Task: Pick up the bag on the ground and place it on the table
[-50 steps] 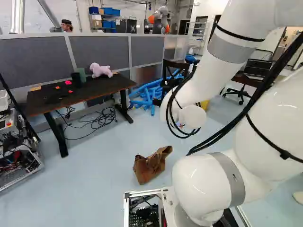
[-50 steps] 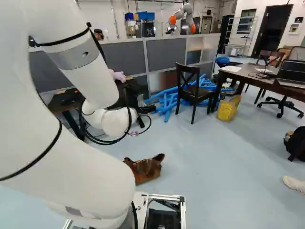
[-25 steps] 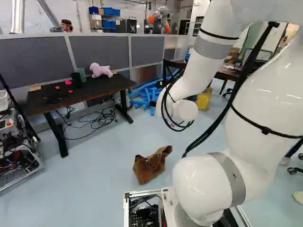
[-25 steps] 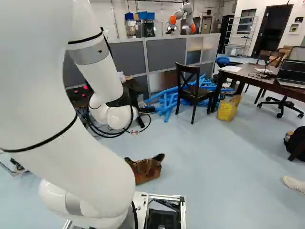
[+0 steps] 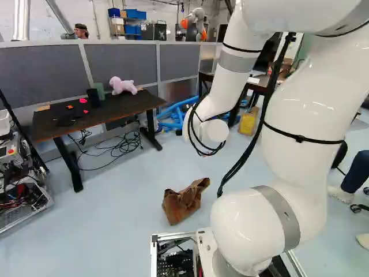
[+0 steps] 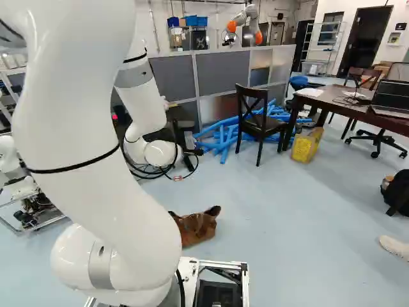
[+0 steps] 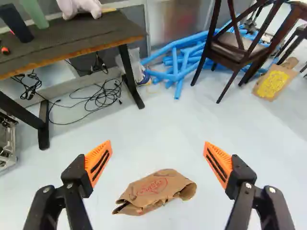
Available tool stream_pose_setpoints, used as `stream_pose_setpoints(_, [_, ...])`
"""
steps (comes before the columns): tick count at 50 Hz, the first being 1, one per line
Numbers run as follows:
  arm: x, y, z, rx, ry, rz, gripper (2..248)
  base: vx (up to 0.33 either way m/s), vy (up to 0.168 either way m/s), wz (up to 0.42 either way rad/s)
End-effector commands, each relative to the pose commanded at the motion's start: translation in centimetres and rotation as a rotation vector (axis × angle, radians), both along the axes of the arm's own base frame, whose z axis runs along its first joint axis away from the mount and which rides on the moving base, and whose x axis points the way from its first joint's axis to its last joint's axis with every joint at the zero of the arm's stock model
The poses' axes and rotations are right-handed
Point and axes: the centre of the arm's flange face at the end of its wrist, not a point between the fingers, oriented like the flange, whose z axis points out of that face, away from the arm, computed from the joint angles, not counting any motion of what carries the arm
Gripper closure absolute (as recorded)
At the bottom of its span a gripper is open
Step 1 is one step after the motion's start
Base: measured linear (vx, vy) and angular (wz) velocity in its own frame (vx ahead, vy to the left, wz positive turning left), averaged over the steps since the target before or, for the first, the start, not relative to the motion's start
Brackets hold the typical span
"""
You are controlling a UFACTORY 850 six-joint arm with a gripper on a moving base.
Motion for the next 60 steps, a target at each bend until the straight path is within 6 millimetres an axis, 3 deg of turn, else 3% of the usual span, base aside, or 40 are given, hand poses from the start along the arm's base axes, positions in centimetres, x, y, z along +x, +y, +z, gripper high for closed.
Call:
stream_pose_setpoints(32, [2.4, 2.5, -5.5, -0.031, 0.336, 0.045, 3, 0.0, 0.0, 0.0])
stream_pose_setpoints(60, [4.0, 3.6, -10.3, -0.055, 0.622, 0.041, 3, 0.0, 0.0, 0.0])
